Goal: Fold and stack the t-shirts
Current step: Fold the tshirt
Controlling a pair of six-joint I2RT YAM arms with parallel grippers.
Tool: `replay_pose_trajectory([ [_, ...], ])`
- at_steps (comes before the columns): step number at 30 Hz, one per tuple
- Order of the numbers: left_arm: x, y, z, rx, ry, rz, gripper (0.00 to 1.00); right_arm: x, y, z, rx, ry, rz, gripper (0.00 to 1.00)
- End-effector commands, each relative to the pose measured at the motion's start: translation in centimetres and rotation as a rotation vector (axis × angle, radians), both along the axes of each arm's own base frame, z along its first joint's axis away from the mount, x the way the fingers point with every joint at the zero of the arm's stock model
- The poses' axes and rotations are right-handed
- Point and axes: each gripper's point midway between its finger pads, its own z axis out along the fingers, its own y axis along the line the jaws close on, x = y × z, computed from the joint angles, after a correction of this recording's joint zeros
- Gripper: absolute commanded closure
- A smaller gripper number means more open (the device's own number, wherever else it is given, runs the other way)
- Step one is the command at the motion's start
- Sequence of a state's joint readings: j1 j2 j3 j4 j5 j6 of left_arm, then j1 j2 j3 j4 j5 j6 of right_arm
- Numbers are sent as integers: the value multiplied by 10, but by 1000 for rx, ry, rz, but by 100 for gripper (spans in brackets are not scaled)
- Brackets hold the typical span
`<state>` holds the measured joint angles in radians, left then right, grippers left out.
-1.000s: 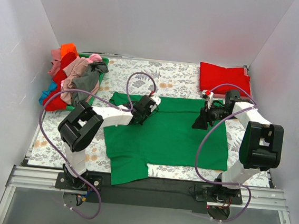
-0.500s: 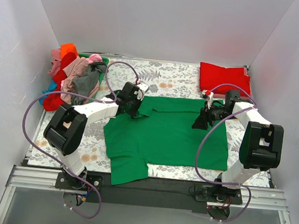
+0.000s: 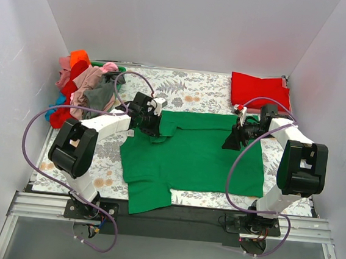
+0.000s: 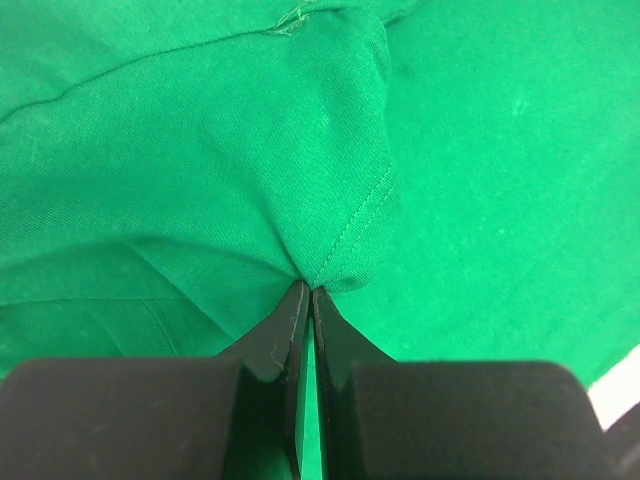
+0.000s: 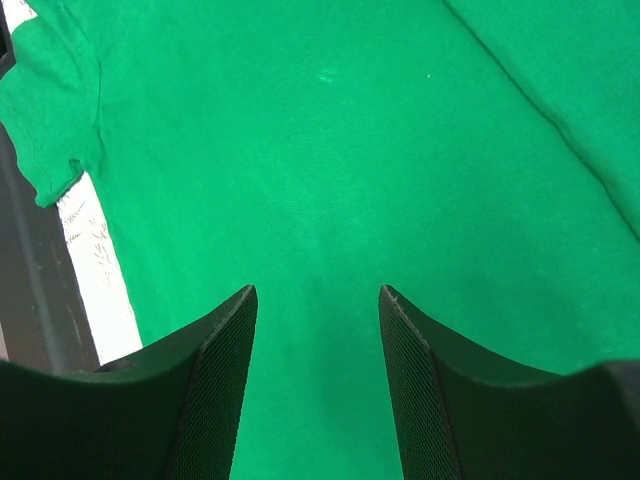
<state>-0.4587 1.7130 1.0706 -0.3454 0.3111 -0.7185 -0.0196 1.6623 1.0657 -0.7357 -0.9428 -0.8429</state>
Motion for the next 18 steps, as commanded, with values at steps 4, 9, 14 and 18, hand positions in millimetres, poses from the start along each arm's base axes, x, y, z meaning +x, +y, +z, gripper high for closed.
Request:
replay_pose_trajectory([
  [4,-8,1,14,-99,54,-3,100,-5,7,-1,34,18,27,41],
  [9,-9,-2,9,-118,89,-6,100,-4,48,6,19,7,148,41],
  [14,-9,-3,4,-113,105,-5,100,3,117,12,-6,17,286,41],
  [18,-5,1,3,-96,92,12,100,35,162,14,2,43,197,40],
])
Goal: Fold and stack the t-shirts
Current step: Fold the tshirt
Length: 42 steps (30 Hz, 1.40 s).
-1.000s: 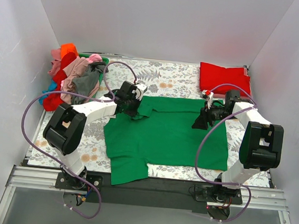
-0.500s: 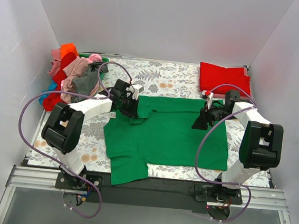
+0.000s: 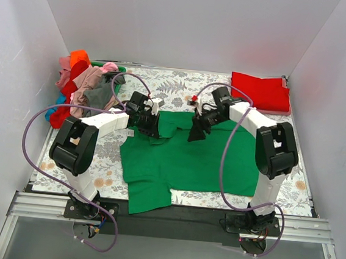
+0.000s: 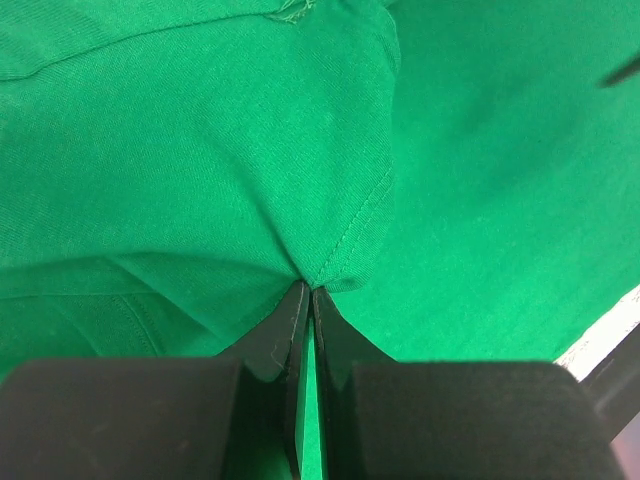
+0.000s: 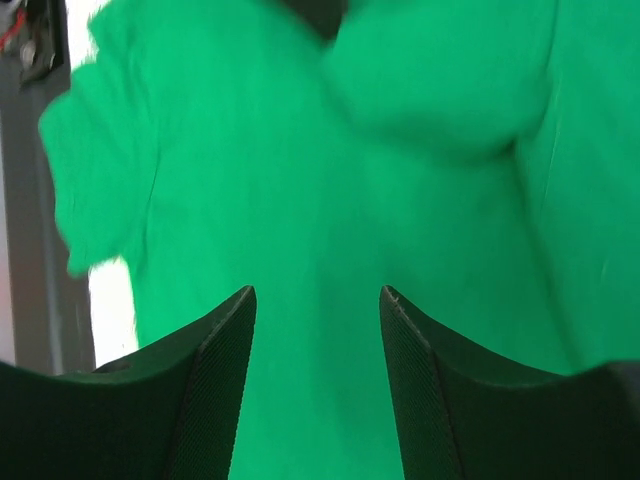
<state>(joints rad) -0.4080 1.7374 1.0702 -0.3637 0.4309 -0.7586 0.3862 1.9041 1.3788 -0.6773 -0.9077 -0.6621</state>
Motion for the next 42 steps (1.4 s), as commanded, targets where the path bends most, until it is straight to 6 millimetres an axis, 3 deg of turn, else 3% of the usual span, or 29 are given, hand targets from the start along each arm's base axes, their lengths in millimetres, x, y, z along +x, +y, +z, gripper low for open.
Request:
replay_pose_trajectory([
  [1,2,-1,7,-9,-16,4,100,29,37,4,8,28,-104,40],
  [7,5,4,9,2,-43,24,100,44,62,-24,-16,110,-176,40],
  [12,6,4,14,-2,-63,30,100,58,76,-24,9,119,-183,40],
  [25,7,6,17,-12,-69,38,100,59,93,-45,1,187,-184,42],
  [29,8,7,17,-13,-69,39,100,57,91,-44,0,187,-183,47],
  [36,10,12,13,11,-76,51,100,53,86,-17,38,164,-177,57],
  [42,11,13,10,19,-75,56,100,41,82,-14,46,214,-171,61],
])
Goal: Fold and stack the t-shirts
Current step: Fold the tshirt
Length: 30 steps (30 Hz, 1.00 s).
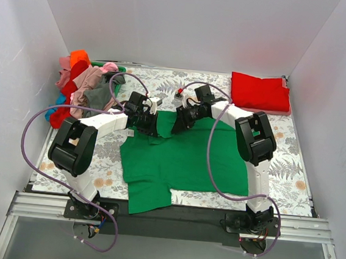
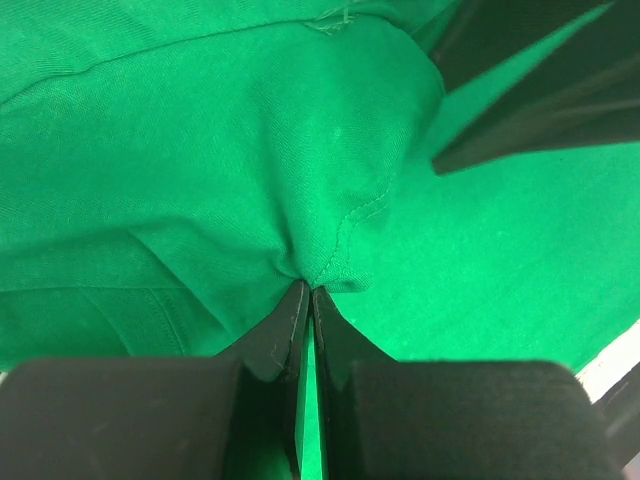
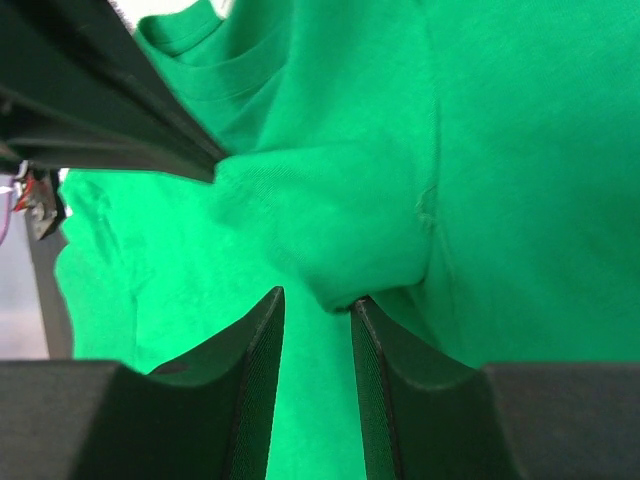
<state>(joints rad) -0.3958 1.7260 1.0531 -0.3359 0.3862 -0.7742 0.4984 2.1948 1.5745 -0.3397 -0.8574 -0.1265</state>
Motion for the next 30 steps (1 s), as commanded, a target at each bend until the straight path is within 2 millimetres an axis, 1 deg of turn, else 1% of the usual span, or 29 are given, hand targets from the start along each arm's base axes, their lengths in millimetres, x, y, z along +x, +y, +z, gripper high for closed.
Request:
replay_pose_trajectory([
  [1,3,4,12,-2,-51,7,98,-9,-1,28,57,1,15,61],
  [3,3,3,14,-10,-52,4,96,-12,-2,28,59,10,19,63],
  [5,3,2,13,-12,-52,3,92,-14,-3,28,62,17,20,63],
  [9,2,1,14,-22,-49,0,86,-13,-2,29,71,30,20,63],
  [16,1,1,17,-29,-56,-5,76,-9,0,14,55,70,9,61],
  [19,1,1,23,-34,-78,1,73,-7,0,10,43,69,1,61],
  [22,1,6,30,-28,-109,28,71,-6,-1,6,31,76,-9,63],
  [23,2,10,31,-14,-119,49,70,-5,-1,5,26,73,-14,66],
  [24,1,12,38,-18,-140,59,68,-5,-1,5,25,71,-14,69],
  [25,-4,15,35,-13,-138,68,65,-4,-2,6,24,68,-18,72],
  [28,-11,22,41,-13,-154,104,62,-1,-5,6,19,66,-31,85],
  [29,-16,24,38,-11,-146,108,61,0,-6,7,18,67,-36,93],
  [30,-20,26,37,-14,-139,122,61,3,-9,8,19,64,-45,97],
])
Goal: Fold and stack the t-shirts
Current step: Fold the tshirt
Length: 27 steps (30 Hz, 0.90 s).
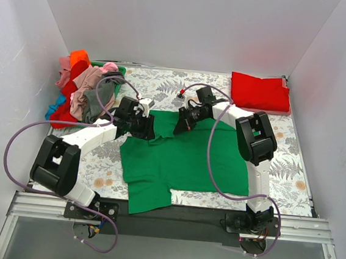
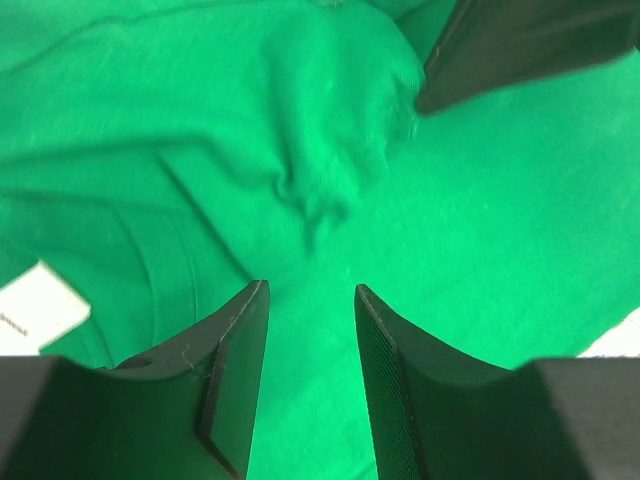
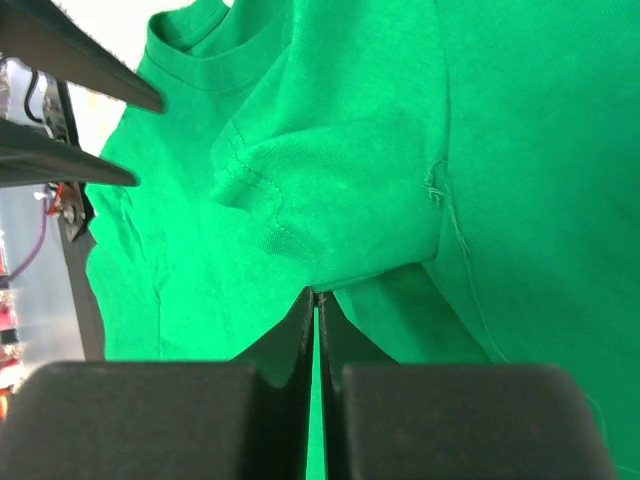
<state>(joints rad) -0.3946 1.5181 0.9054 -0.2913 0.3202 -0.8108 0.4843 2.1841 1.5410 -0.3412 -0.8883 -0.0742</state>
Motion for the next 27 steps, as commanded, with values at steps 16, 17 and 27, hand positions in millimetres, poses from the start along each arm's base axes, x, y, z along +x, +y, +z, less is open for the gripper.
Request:
replay_pose_trajectory([
  [16,-15,0,-19,-49,75,58,53,27,-25,7,-5,-18,-82,99],
  [17,-16,-1,-20,-52,81,59,53,27,-25,7,-5,-19,-81,99],
  [27,-16,-10,-36,-30,117,51,55,34,-31,3,-34,-25,-110,99],
])
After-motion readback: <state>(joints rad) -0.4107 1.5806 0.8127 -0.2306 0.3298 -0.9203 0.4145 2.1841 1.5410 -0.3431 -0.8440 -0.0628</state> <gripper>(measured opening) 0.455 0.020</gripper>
